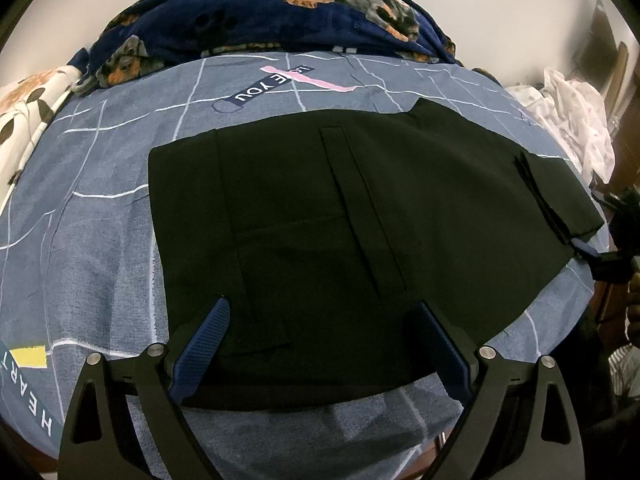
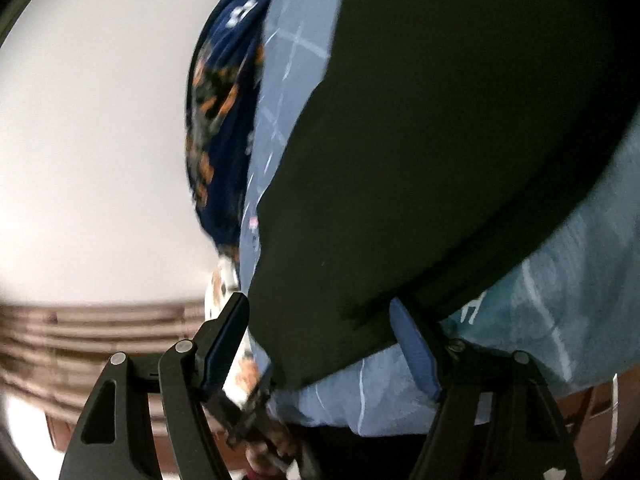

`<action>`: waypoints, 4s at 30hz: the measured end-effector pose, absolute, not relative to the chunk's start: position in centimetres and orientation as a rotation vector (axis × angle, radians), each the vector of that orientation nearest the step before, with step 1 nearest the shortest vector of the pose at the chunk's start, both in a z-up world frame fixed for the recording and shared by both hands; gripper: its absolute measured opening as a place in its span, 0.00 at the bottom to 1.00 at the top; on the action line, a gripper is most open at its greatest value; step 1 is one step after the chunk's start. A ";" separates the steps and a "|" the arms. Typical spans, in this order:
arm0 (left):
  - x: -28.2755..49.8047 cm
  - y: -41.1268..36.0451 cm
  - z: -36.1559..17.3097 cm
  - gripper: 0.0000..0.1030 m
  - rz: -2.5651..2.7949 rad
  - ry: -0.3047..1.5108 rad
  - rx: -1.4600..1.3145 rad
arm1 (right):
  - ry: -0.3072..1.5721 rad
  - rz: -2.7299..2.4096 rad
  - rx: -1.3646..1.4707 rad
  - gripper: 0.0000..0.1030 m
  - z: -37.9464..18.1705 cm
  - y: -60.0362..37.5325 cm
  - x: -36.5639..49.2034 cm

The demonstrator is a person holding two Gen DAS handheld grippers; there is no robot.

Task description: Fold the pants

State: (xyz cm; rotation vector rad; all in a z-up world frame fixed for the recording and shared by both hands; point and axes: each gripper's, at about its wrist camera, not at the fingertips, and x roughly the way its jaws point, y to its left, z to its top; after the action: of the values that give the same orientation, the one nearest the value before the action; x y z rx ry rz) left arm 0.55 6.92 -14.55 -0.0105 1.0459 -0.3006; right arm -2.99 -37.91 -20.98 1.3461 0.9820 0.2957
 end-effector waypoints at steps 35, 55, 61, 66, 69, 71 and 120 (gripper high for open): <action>0.4 7.3 -14.6 0.91 -0.315 1.040 -0.002 | 1.059 0.177 1.351 0.10 -21.7 -38.4 -5.1; 0.3 6.9 -14.7 0.92 -0.314 1.037 0.019 | 1.027 0.241 1.414 0.11 -23.0 -38.9 -5.4; 0.2 6.6 -14.7 0.92 -0.311 1.036 0.038 | 1.023 0.271 1.443 0.23 -22.8 -39.1 -5.5; 0.2 6.5 -14.7 0.92 -0.311 1.038 0.041 | 1.045 0.269 1.366 0.35 -21.1 -39.4 -6.1; 0.2 6.5 -14.8 0.92 -0.311 1.038 0.039 | 1.041 0.243 1.260 0.35 -18.9 -40.8 -6.4; 0.2 6.5 -14.8 0.92 -0.311 1.037 0.040 | 1.012 0.221 1.184 0.31 -17.5 -42.1 -6.0; 0.2 6.1 -15.0 0.97 -0.306 1.051 0.071 | 0.900 0.064 0.811 0.05 -17.1 -52.3 -4.2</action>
State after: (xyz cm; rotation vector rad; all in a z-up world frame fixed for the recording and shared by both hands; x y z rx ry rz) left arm 0.19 6.14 -15.00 0.0714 1.0514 -0.3064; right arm -4.18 -52.29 -17.06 0.8107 0.8998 0.0642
